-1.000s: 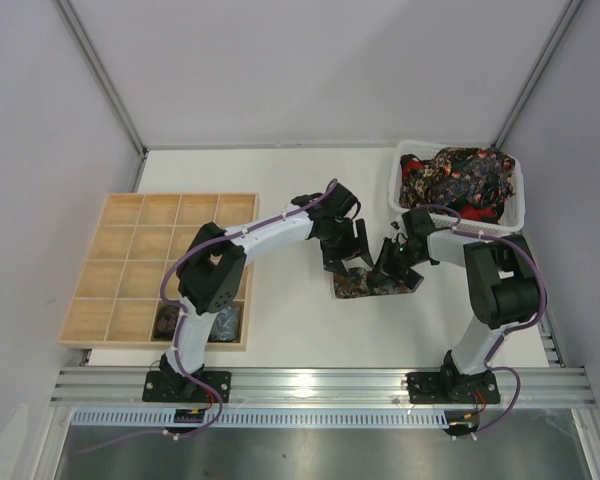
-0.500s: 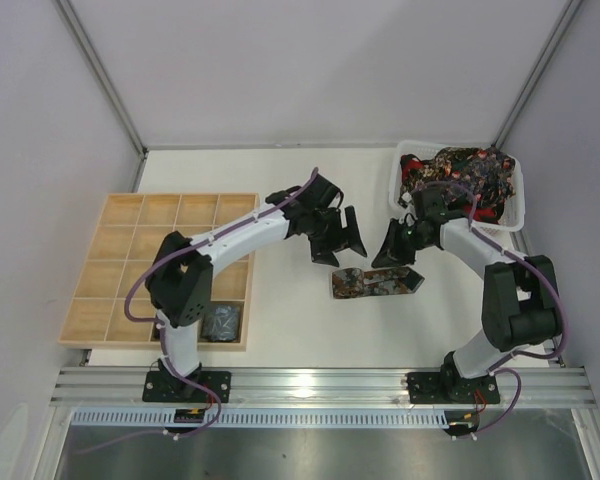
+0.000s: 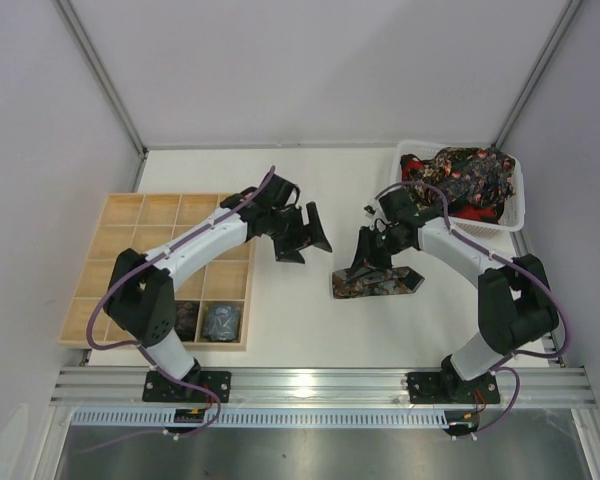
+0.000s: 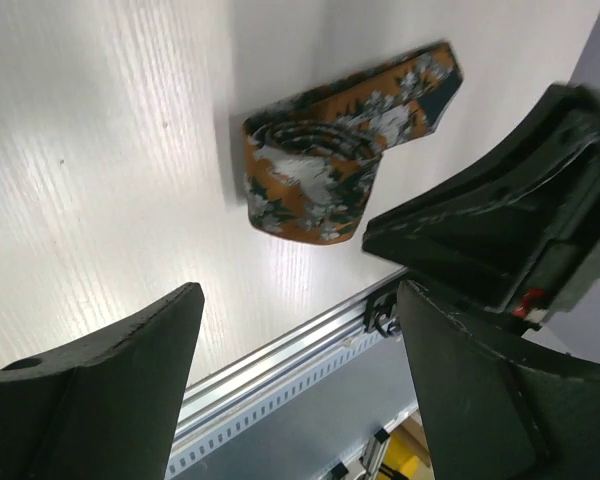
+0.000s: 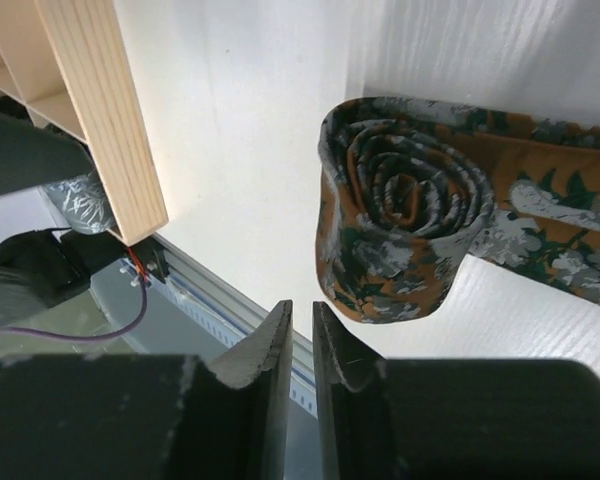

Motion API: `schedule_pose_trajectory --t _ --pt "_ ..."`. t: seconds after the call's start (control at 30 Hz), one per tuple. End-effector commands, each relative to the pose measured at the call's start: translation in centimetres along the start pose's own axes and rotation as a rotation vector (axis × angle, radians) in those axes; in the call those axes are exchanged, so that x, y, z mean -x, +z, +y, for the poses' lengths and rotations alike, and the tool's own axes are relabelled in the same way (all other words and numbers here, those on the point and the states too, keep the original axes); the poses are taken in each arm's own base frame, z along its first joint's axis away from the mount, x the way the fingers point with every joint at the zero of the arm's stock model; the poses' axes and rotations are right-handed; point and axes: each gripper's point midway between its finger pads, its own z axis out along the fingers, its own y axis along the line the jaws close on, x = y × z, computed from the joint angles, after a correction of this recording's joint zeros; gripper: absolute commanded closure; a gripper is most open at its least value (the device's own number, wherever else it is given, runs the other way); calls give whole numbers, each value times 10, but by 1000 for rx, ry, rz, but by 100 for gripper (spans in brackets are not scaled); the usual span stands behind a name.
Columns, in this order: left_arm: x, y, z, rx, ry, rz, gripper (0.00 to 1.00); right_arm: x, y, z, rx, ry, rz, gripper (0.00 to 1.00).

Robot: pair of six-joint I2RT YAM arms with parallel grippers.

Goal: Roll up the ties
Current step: Roll the tie

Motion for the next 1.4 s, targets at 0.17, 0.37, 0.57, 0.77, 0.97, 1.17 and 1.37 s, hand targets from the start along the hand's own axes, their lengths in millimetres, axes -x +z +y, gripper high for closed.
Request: schedule_pose_trajectory --t 0.17,0.37,0.57,0.77,0.97,1.17,1.37 --pt "-17 4 -3 -75 42 66 15 16 7 -24 -106 -13 10 80" --pt "-23 9 -3 -93 33 108 16 20 6 -43 -149 -5 1 80" --pt "-40 29 -3 -177 -7 203 15 32 3 -60 -208 -30 -30 80" --pt "-42 49 -9 -254 -29 257 15 35 6 -68 -202 -30 -47 80" --pt "-32 69 -18 -270 -21 277 17 40 11 -75 -214 -27 -67 80" --pt "-29 79 -24 -297 -42 276 20 42 11 -86 -243 -10 -79 80" --pt "-21 85 -28 -283 -21 265 20 48 12 -87 -229 3 -95 80"
